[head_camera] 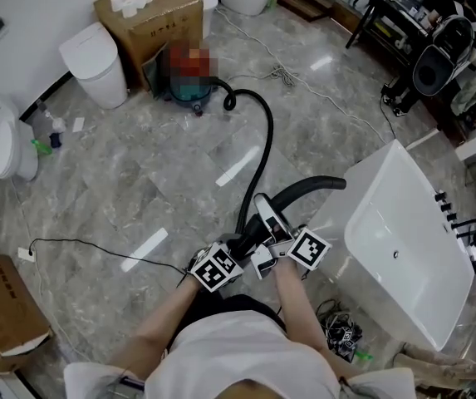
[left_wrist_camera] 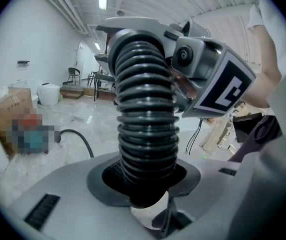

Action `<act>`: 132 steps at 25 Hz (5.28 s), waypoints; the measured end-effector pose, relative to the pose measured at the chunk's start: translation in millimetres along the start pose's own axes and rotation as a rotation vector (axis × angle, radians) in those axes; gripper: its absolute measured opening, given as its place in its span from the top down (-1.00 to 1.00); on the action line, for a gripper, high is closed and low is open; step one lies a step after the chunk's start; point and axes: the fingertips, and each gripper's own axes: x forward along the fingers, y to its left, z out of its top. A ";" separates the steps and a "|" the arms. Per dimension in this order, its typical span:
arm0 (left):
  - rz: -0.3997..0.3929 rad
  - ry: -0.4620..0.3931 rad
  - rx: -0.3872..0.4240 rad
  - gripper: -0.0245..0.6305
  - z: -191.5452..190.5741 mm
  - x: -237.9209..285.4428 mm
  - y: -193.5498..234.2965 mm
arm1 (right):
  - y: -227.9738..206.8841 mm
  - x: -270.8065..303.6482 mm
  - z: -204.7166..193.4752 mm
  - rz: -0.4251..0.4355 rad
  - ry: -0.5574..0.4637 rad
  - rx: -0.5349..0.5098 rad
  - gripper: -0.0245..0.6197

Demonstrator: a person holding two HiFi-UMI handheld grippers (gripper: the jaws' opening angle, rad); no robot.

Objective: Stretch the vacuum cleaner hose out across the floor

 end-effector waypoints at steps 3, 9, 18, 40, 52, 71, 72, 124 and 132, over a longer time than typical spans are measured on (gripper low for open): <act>0.000 0.011 -0.004 0.45 -10.0 2.4 -29.5 | 7.9 -27.2 -9.4 0.006 0.009 -0.002 0.43; 0.004 0.009 0.013 0.45 -23.6 8.5 -86.7 | 20.7 -83.8 -22.8 0.022 0.009 0.004 0.43; 0.017 0.026 0.013 0.45 -61.2 5.3 -169.6 | 42.6 -162.8 -62.2 0.039 0.015 0.014 0.43; 0.027 0.061 -0.017 0.45 -114.4 -13.0 -263.1 | 71.0 -246.0 -120.9 0.042 0.021 0.066 0.43; 0.050 0.047 -0.021 0.45 -168.5 -54.5 -311.7 | 107.9 -278.7 -191.7 0.055 0.050 0.063 0.43; 0.054 0.028 -0.003 0.45 -276.9 -149.9 -460.5 | 209.6 -392.9 -334.9 0.059 0.062 0.040 0.43; 0.052 0.028 0.003 0.45 -281.4 -153.0 -465.8 | 212.2 -397.4 -340.1 0.058 0.060 0.036 0.43; -0.121 0.088 0.008 0.45 -357.0 -122.9 -706.1 | 204.7 -628.1 -397.6 -0.080 0.066 0.144 0.42; -0.145 0.096 0.062 0.45 -399.7 -178.9 -727.6 | 245.6 -638.2 -452.9 -0.089 0.023 0.134 0.42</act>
